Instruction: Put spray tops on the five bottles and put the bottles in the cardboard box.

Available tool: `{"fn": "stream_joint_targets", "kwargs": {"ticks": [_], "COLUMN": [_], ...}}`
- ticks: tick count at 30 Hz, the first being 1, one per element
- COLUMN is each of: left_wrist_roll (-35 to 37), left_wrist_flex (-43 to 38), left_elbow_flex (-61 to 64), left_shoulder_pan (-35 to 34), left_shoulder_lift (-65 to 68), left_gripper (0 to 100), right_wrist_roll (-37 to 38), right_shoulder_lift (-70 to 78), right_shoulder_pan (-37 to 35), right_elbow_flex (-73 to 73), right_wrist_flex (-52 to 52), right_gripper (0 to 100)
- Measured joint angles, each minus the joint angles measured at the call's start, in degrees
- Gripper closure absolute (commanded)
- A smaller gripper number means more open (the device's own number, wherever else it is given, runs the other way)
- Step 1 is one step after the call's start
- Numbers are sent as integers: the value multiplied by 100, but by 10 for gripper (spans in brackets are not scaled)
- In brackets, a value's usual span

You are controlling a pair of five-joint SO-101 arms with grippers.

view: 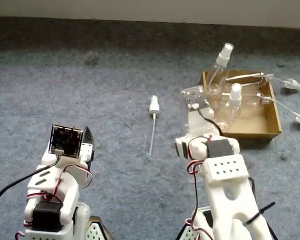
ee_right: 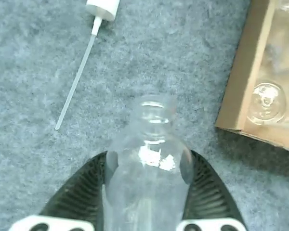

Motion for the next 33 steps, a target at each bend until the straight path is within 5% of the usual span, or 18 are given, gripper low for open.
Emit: {"fn": "stream_joint_targets", "kwargs": {"ticks": [10,23,33], "left_wrist_roll": [-176,-211,-211], "left_wrist_flex": [167,167,167], "left_elbow_flex": [-624,-2787,-4862], "left_shoulder_pan": [132,1635,2127], "left_shoulder_lift": [809,4826,8070], "left_gripper": [947,945,944], "right_wrist_roll": [0,0,-475], "right_shoulder_lift": [-1758,-2251,-2251], "right_shoulder_pan": [0,-9,-9], "right_elbow_flex": [1433,2426,2426], "right_wrist_flex": [-281,-1213,-1248], "right_gripper": [949,949,949]}}
